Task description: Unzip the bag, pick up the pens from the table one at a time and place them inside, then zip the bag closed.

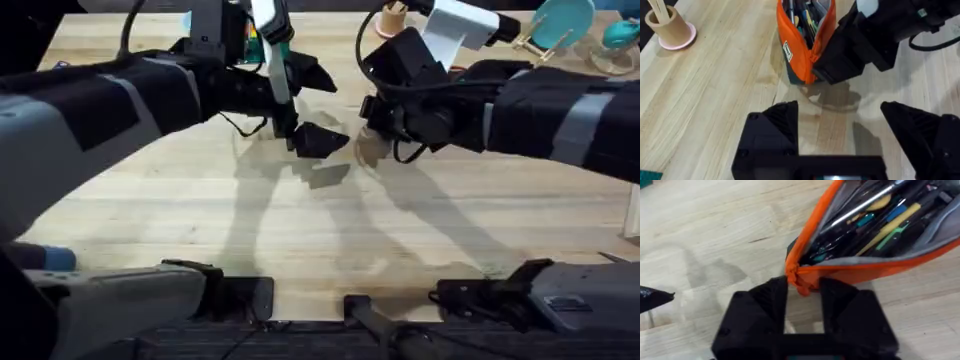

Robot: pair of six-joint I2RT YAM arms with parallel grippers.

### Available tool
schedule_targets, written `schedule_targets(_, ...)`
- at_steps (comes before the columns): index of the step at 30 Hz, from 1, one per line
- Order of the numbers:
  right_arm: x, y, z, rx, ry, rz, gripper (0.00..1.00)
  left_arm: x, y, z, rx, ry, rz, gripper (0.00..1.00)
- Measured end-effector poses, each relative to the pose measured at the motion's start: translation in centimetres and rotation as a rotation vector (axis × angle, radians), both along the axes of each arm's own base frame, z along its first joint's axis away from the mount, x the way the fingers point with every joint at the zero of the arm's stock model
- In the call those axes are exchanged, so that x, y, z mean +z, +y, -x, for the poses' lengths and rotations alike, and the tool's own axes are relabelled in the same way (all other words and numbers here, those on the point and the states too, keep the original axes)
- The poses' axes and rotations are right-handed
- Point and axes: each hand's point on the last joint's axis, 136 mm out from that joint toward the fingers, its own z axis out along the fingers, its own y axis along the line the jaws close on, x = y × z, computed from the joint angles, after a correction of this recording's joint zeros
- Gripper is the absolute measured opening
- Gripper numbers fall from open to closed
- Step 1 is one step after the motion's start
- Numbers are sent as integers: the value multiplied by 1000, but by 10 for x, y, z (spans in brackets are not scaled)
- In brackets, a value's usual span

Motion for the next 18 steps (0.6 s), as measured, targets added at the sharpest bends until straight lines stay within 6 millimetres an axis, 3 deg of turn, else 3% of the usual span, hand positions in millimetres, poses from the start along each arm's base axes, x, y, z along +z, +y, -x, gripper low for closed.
schedule_targets(8,0,1,0,-11,0,-11,40,0,0,0,0,0,0,995)
schedule_targets(18,0,1,0,-12,0,-12,33,0,0,0,0,0,0,996)
